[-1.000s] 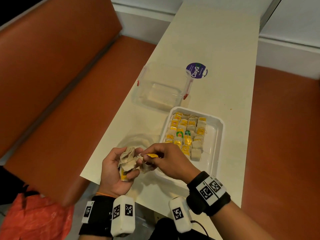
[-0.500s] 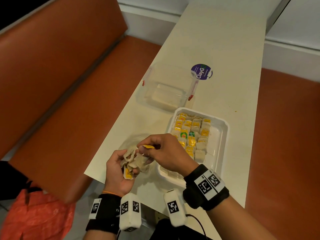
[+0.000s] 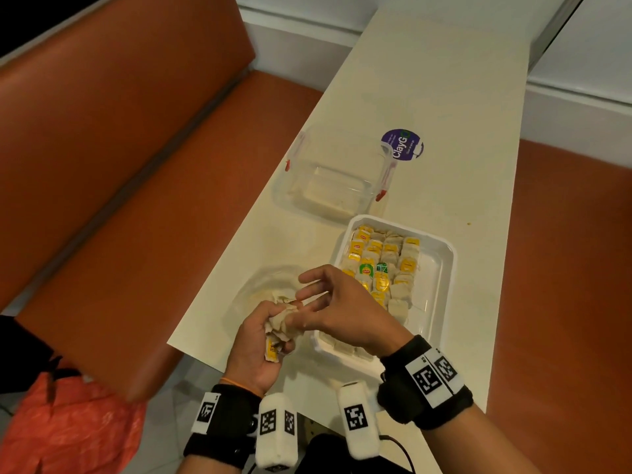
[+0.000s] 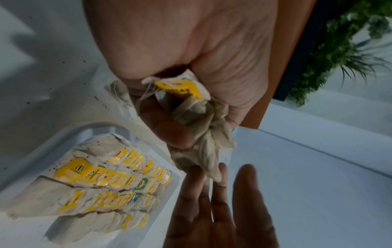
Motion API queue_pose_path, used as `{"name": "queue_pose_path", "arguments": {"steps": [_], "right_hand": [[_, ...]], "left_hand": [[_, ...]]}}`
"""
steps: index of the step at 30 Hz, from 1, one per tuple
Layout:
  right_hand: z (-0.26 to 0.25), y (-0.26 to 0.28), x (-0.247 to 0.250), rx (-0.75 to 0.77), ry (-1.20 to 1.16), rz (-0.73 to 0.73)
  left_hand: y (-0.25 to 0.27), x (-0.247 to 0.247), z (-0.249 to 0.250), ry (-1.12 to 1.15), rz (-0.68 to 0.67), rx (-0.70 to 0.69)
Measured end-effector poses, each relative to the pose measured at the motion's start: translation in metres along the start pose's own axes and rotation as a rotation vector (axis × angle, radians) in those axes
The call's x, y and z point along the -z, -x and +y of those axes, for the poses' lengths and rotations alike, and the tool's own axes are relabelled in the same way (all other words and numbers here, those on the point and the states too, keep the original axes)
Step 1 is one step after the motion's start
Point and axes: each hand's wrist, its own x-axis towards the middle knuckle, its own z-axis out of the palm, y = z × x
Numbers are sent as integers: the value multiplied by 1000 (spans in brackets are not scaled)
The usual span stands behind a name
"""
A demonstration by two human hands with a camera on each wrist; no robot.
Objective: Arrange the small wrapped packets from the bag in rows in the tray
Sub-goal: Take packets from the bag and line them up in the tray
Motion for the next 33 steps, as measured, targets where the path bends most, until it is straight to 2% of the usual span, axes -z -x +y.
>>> {"name": "queue_pose_path", "arguments": {"steps": [3,8,11,15,22,26,29,33], "right_hand": [[7,10,5,15,7,67],[19,27,17,41,60,172],[29,39,29,47,-28,184],[50,54,48,36,-205,185],[98,71,77,-89,-407,377],[117,63,83,-151,-412,497],[121,58,82,-163,-427,524],[121,55,79,-158,-418,553]], "left_hand": [[-2,-6,-3,-32,17,-24],[4,-30,-8,46,-125,59],[2,-38,-17,43,-160,119],[1,-53,-27,-87,-195,97],[-6,-70,-42,-112,-229,142],[-14,-75,-52,-326,-195,137],[-20,-84,-59,-472,-159,136],[-30,-99,-67,-757,-190,104]]}}
